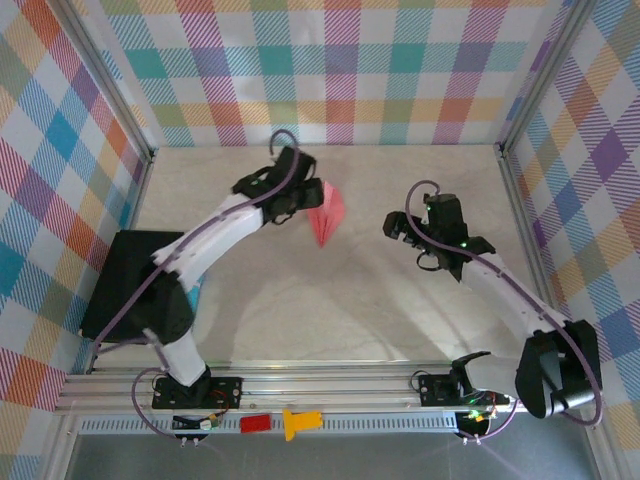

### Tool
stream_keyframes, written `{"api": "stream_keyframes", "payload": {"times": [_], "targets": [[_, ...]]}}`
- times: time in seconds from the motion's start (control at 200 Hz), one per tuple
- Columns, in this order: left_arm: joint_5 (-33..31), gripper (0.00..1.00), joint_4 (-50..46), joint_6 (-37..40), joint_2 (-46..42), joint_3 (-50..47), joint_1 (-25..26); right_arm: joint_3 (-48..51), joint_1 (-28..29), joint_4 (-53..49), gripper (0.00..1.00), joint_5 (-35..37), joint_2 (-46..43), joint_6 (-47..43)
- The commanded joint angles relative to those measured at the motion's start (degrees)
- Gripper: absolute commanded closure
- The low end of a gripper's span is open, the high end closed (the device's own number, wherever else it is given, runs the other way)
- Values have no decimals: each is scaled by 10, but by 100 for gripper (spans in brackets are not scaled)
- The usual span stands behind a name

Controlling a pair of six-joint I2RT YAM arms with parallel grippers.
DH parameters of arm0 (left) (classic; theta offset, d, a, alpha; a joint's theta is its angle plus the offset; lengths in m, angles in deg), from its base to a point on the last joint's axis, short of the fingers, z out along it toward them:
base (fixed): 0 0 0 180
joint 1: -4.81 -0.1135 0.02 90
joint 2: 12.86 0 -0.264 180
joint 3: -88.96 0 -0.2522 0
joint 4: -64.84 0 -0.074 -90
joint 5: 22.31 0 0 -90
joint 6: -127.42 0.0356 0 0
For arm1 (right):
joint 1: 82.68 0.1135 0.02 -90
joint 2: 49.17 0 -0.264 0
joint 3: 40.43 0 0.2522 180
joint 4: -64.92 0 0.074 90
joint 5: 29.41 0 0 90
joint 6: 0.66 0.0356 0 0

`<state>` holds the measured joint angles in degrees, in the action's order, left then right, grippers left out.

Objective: Fold a paper plane with a square sheet of paper (pick it up from the middle)

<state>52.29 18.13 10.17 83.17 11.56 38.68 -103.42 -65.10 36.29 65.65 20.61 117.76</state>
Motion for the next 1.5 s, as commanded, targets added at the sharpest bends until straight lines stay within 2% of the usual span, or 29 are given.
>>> {"api": "stream_keyframes", "payload": {"times": [0.0, 0.095, 0.19, 0.29, 0.35, 0.475, 0.55, 0.695, 0.815, 0.895, 1.0, 1.1, 1.225, 1.37, 1.5], "targets": [[-77, 15, 103, 26, -100, -132, -29, -20, -4, -50, 1, 130, -20, -76], [-97, 0, 183, 82, -192, -249, -48, -14, -5, -42, 1, 214, -24, -98], [-119, 0, 233, 111, -260, -350, -80, 15, -7, -5, 1, 270, -34, -126], [-138, 0, 240, 111, -303, -417, -124, 81, -17, 100, 1, 298, -54, -166], [-155, 0, 265, 118, -317, -461, -147, 105, -36, 133, 1, 297, -55, -165], [-180, 0, 385, 160, -343, -571, -168, 119, -80, 133, 1, 293, -29, -142], [-192, 0, 468, 193, -343, -621, -173, 131, -102, 149, 1, 259, -6, -135], [-192, 0, 593, 259, -299, -676, -192, 196, -109, 286, 1, 222, 18, -174], [-136, 0, 694, 298, -250, -708, -211, 252, -113, 424, 1, 179, 24, -220], [-58, 0, 739, 317, -236, -716, -224, 273, -118, 491, 1, 143, 39, -241], [35, 0, 827, 308, -204, -733, -259, 287, -124, 565, 1, 113, 64, -257], [97, 0, 886, 296, -159, -732, -289, 298, -138, 632, 1, 73, 95, -265], [135, 0, 923, 296, -102, -724, -304, 296, -154, 668, 1, 34, 144, -260], [146, 0, 963, 296, -49, -718, -308, 294, -156, 703, 1, 23, 185, -264], [147, 0, 888, 297, -52, -683, -309, 276, -156, 665, 1, 29, 182, -261]]}}
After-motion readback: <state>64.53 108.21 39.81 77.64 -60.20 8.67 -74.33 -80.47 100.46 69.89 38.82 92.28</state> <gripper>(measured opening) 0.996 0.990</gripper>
